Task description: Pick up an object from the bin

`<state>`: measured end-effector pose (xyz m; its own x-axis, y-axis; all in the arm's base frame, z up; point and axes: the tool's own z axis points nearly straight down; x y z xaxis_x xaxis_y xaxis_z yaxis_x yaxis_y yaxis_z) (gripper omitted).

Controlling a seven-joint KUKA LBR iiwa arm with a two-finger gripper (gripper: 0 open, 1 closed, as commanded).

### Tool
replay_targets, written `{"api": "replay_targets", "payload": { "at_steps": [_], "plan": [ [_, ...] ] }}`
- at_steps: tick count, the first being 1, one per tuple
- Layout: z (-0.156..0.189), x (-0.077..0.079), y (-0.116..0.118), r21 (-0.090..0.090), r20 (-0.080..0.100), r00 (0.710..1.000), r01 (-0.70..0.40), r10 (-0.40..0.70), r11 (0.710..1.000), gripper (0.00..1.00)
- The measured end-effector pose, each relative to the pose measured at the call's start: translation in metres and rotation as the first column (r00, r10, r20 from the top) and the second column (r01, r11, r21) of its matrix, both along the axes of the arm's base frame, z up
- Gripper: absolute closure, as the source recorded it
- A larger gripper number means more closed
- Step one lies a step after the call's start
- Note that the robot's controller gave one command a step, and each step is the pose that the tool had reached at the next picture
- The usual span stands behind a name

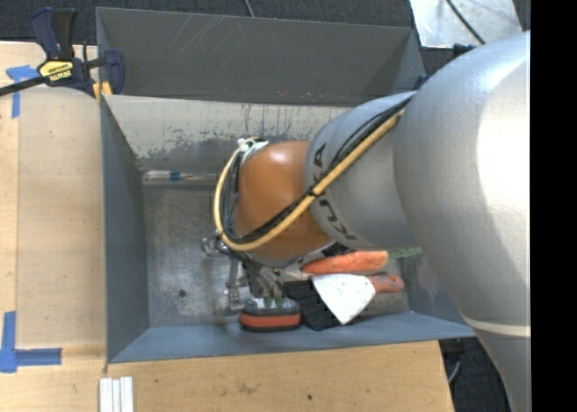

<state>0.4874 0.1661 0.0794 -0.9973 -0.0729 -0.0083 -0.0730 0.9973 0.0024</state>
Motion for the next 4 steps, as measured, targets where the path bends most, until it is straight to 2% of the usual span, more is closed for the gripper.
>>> {"api": "replay_targets", "payload": {
  "at_steps": [1,2,4],
  "plan": [
    [0.003,0.016,-0.016,0.0,-0.011,0.998,0.062,-0.062,0.998,0.0],
    [0.003,0.047,-0.053,-0.004,-0.002,0.977,0.213,-0.213,0.977,0.0],
    [0.001,0.05,-0.052,-0.001,-0.006,0.998,0.061,-0.061,0.998,0.0]
  ]
}}
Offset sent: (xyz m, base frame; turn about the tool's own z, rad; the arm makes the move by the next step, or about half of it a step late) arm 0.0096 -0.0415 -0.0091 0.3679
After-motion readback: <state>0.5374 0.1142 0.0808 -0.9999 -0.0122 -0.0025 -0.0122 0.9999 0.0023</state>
